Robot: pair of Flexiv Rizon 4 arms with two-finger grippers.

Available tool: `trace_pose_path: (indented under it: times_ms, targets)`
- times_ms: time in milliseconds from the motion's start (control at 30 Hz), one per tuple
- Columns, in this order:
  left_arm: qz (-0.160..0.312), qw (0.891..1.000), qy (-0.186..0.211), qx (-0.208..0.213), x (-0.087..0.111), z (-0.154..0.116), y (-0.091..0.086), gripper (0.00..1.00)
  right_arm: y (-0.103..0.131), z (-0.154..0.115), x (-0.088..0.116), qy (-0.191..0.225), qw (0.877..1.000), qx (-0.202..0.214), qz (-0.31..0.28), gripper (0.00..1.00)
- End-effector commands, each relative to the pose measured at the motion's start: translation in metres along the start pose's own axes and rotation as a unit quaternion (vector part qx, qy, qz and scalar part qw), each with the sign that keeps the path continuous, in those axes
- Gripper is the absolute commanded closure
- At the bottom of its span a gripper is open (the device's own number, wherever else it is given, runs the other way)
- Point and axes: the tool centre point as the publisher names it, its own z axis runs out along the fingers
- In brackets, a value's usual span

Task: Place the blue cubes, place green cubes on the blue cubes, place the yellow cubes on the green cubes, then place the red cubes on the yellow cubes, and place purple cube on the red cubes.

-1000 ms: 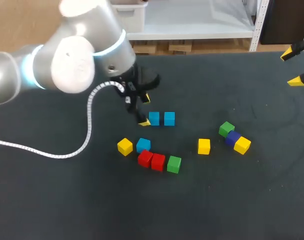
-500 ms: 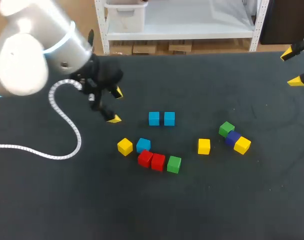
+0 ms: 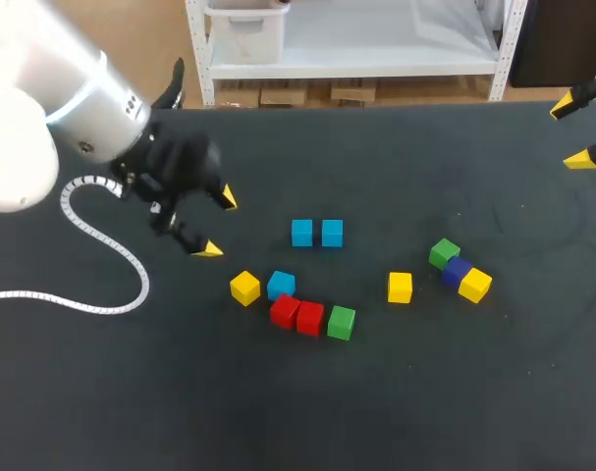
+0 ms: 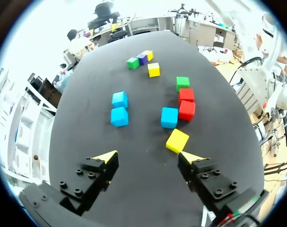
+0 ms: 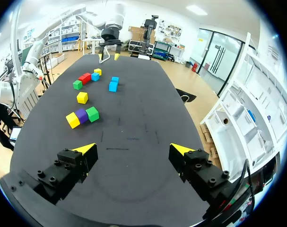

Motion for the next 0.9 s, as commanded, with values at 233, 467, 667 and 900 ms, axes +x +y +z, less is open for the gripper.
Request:
trace_pose_path:
  times_ms: [233,467,667,900]
  targets:
    - [0.027,0.999,-0.02,-0.006,-0.022,0.011,-0.02,0.0,0.0,0.0,0.0,0.0,1.0,0.001,0.0,0.0]
    - [0.049,0.998,-0.033,0.0,-0.039,0.026,-0.023,0.1,0.0,0.0,0.0,0.0,1.0,0.001,0.0,0.0]
    - [0.05,0.998,-0.046,0.006,-0.048,0.037,-0.031,0.1,0.0,0.0,0.0,0.0,1.0,0.001,0.0,0.0]
    - [0.067,0.995,-0.065,0.016,-0.054,0.049,-0.035,0.1,0.0,0.0,0.0,0.0,1.0,0.001,0.0,0.0]
